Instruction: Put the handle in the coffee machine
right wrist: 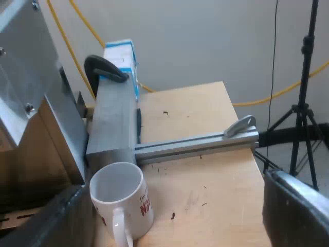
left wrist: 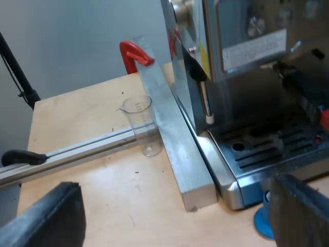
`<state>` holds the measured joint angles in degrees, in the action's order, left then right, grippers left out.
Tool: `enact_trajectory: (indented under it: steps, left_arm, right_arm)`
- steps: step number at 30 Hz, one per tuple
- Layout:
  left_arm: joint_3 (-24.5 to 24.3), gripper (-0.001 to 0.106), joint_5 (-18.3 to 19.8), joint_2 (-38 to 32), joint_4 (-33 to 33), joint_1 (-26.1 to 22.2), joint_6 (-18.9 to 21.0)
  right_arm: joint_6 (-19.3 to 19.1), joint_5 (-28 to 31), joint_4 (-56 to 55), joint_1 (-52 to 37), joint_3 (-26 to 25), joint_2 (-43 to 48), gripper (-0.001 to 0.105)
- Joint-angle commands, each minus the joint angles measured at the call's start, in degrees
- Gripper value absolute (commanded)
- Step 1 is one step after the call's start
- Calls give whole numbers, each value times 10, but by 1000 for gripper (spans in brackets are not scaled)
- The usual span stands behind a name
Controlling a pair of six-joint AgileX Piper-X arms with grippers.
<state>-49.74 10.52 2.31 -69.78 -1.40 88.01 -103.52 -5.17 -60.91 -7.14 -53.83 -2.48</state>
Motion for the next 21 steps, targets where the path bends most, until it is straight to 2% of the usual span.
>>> enact_trajectory:
  steps: [1,6,8,12,13,16,21]
  left_arm:
    - [16,74,0,-29,2,-1,6]
    - [36,74,-24,-59,2,-1,12]
    - [45,74,-42,-66,2,-1,33]
    - [51,74,-58,-67,2,-1,39]
    - [52,74,-61,-67,2,-1,52]
    - [59,74,-60,-67,8,-1,82]
    - [87,74,-60,-67,49,-1,86]
  right_arm:
    - [-4,-7,-22,2,3,30,70]
    - [-4,-7,-63,2,0,58,70]
    - [-4,-12,-75,0,4,57,70]
    - [-4,-13,-76,0,10,57,70]
    - [-4,-13,-74,0,12,57,70]
    - [-2,-15,-65,0,19,57,70]
    - [24,-19,-12,0,51,57,70]
